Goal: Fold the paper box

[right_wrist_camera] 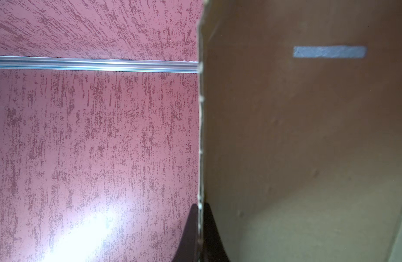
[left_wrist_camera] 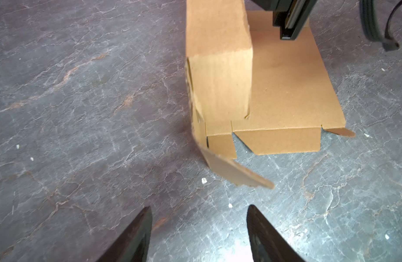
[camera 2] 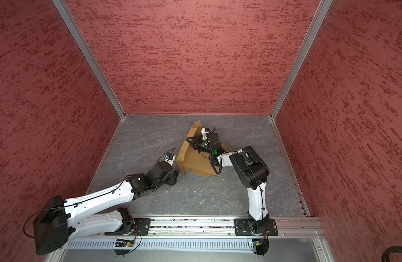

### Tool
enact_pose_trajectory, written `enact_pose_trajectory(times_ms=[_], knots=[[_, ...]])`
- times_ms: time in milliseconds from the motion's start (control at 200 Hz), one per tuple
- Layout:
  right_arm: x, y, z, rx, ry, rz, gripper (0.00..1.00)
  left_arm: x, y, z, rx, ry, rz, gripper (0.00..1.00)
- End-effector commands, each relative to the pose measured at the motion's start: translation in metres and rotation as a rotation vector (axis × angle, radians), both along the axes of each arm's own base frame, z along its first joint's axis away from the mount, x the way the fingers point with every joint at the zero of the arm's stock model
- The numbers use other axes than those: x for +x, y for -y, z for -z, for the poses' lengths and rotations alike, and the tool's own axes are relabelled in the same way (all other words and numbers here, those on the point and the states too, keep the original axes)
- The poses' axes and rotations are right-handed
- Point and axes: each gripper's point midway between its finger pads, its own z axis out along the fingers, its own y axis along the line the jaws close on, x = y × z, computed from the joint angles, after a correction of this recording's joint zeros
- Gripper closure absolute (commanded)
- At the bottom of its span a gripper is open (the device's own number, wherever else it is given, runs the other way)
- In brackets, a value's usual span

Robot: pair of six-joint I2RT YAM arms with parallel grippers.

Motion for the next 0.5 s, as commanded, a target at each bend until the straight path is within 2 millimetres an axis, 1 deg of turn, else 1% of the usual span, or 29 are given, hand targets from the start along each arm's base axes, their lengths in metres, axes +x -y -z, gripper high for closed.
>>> enact_pose_trajectory(times_ms=[0, 110, 291, 496], knots=[[-0.002, 0.009, 0.030, -0.047, -0.111, 0.029, 0.99, -0.001, -0.006, 0.007, 0.029, 0.001, -0.003, 0.34], [-0.003, 0.009, 0.030, -0.049, -0.111, 0.029, 0.99, 0.006, 0.001, 0.015, 0.027, 0.003, 0.012, 0.35], [-0.004, 0.010, 0.030, -0.051, -0.113, 0.032, 0.99, 0.026, 0.011, 0.023, 0.020, 0.014, 0.025, 0.38], [-0.004, 0.012, 0.031, -0.055, -0.116, 0.039, 0.99, 0.044, 0.026, 0.027, 0.002, 0.028, 0.056, 0.41]])
